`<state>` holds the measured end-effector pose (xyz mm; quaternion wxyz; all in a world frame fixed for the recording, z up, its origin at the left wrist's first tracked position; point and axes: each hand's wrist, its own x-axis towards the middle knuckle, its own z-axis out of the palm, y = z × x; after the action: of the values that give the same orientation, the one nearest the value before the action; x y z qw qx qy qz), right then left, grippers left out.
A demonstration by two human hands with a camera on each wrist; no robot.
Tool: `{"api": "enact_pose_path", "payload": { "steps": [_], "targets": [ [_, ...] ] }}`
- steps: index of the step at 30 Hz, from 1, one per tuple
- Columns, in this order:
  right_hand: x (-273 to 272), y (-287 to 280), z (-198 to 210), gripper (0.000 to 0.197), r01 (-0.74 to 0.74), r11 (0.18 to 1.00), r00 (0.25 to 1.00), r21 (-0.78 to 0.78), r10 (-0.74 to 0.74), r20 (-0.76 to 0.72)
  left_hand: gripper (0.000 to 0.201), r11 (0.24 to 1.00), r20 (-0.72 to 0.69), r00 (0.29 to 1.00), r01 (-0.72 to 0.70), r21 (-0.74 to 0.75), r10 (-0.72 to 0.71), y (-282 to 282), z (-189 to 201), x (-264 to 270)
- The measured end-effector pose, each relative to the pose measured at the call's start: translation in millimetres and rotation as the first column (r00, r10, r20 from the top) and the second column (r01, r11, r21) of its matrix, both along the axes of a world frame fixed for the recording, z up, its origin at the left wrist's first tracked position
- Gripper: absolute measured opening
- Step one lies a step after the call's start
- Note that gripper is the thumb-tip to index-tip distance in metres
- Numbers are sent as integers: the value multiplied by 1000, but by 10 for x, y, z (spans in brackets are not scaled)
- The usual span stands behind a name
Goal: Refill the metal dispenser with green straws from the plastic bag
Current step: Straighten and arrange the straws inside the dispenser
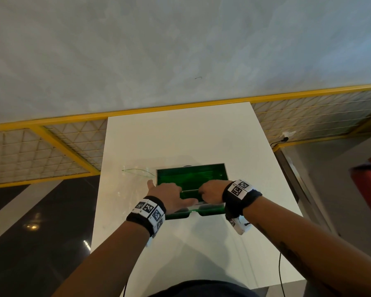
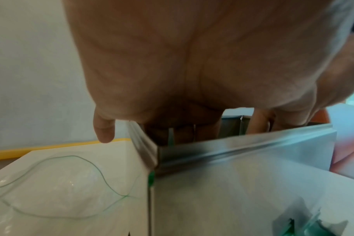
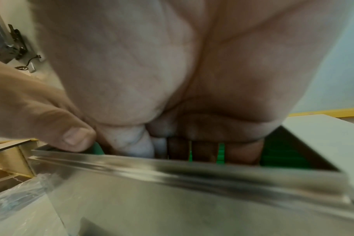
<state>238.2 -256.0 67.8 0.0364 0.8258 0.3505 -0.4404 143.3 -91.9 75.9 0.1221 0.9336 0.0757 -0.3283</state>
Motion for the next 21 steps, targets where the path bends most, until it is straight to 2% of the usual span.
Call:
{"api": "enact_pose_path", "payload": {
  "steps": [4,6,8,10,12,14,16,18,21],
  "targets": [
    [-24,13,14,31,55,998,998,11,-55,-13,102,999,-20,999,30,15,-29,-33,-8,-10],
    [-40,24,35,30,79,997,997,8,-79,-16,113,999,-43,998,49,19,-48,-67,22,5],
    [-53,28,64,35,45,999,999,3,-44,-6,127,997,-80,995,60,38,-57,-82,24,30],
    [-59,27,72,38,5,1000,1000,-12,-5,-2,131,996,-84,994,73,49,-69,-82,20,42],
    [-81,7,72,38,20,1000,1000,-7,-21,-23,127,994,-72,992,103,43,-100,-97,22,19],
    [-93,-18,38,36,118,993,991,-20,-119,-58,120,990,-80,988,132,43,-129,-116,40,-18],
    [-101,-33,84,34,131,990,989,-54,-135,-58,107,990,-129,984,131,48,-124,-124,83,-56],
    [-89,-2,124,36,158,987,986,-24,-159,-48,101,989,-172,977,134,59,-122,-124,123,-85],
    [-81,17,173,50,98,993,993,-59,-101,-53,96,987,-191,973,143,75,-126,-125,137,-114]
  ]
}}
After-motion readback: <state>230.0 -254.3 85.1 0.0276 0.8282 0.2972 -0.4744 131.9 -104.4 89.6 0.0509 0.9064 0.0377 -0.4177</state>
